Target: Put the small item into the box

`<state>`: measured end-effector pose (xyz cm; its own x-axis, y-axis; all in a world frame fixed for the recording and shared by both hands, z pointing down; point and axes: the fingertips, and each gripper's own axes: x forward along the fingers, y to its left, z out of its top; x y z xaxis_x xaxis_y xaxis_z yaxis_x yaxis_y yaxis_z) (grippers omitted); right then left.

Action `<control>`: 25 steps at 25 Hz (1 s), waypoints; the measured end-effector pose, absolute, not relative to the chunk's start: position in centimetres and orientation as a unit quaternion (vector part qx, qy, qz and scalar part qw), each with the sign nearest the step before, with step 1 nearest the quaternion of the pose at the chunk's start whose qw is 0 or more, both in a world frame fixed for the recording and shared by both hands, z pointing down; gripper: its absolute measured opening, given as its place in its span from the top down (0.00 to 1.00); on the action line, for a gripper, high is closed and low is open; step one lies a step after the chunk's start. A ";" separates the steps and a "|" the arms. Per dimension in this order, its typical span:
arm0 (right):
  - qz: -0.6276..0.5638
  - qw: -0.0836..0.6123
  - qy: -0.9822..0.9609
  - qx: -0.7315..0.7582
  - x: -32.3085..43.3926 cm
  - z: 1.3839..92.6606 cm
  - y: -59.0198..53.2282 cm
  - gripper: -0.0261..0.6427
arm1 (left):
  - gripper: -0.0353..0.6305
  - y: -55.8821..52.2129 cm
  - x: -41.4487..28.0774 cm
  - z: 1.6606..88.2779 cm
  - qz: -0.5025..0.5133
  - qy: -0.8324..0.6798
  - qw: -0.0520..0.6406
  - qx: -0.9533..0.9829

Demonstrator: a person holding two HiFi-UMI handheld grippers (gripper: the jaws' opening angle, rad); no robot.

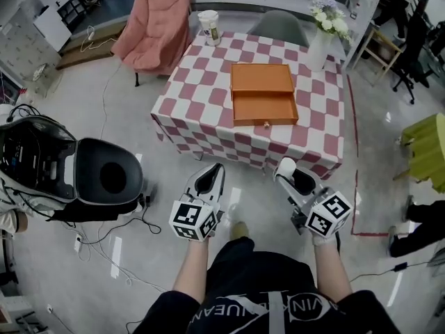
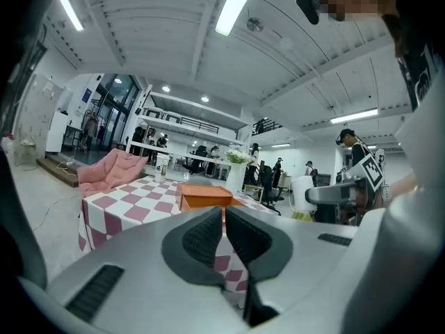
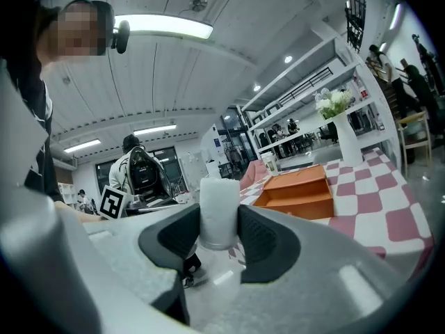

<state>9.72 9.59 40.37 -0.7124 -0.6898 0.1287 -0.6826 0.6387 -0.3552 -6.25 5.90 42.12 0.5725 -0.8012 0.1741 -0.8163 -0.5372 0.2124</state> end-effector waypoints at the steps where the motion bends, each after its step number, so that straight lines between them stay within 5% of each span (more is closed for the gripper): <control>1: -0.192 0.010 0.905 -0.380 9.5 40.4 9.0 0.71 | 0.92 5.3 -6.4 42.3 0.028 -0.461 0.136 0.877; 25: -0.218 0.000 0.905 -0.365 6.4 42.3 1.8 0.71 | 0.92 -0.6 -9.4 45.8 0.030 -0.471 0.164 0.866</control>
<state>6.37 1.78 42.32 -0.7337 -0.6608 0.1582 -0.6605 0.6390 -0.3943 -9.41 -0.60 45.80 0.5551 -0.8059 0.2058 -0.8254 -0.5032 0.2559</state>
